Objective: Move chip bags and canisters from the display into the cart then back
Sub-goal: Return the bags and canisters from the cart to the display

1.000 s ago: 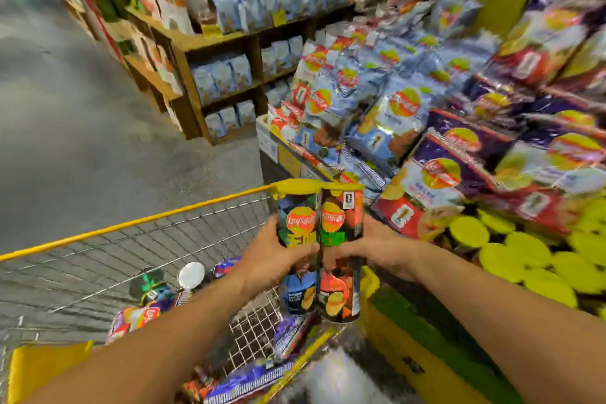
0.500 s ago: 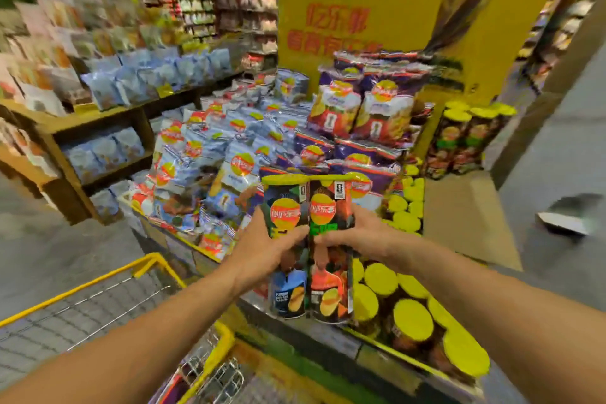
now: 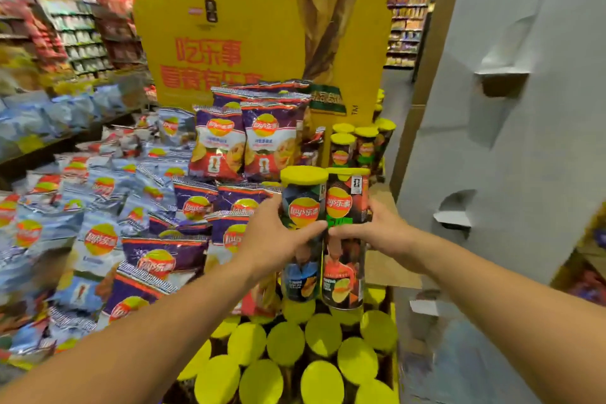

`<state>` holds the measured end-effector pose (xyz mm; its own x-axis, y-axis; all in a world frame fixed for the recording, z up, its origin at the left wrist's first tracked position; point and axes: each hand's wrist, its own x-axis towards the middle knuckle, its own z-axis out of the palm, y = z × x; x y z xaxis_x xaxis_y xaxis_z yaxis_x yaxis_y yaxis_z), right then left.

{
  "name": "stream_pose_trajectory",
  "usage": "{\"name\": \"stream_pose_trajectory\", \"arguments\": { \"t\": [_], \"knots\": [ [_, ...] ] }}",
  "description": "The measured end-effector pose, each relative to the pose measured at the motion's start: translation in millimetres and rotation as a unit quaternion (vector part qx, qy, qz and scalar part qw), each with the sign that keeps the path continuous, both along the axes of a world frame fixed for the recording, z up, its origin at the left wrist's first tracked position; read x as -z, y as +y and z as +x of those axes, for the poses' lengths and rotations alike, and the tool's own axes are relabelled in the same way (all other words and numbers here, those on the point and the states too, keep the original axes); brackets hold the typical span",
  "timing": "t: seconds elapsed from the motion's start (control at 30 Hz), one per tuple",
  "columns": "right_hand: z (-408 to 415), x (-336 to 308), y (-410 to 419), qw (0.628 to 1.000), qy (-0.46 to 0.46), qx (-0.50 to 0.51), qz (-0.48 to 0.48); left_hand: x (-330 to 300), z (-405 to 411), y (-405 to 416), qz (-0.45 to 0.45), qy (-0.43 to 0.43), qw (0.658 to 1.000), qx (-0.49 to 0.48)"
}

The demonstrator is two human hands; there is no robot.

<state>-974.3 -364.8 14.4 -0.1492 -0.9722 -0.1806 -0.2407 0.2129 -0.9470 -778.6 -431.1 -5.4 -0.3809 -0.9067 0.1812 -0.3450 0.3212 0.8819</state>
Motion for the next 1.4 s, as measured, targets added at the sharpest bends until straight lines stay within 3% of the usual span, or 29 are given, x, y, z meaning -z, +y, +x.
{"name": "stream_pose_trajectory", "arguments": {
  "t": [0.43, 0.73, 1.2, 1.4],
  "knots": [
    [-101, 24, -72, 0.989, 0.081, 0.126, 0.021, 26, -128, -111, -0.009, -0.059, 0.996, 0.072],
    [-162, 59, -161, 0.97, 0.126, 0.208, 0.029, 45, -174, -170, 0.029, -0.063, 0.997, 0.03],
    [-208, 96, -258, 0.965, 0.183, 0.188, 0.031, 67, -219, -219, 0.056, -0.066, 0.996, 0.01],
    [-204, 95, -250, 0.947, 0.232, 0.183, 0.128, 75, -218, -217, 0.08, -0.15, 0.985, 0.001]
  ]
}}
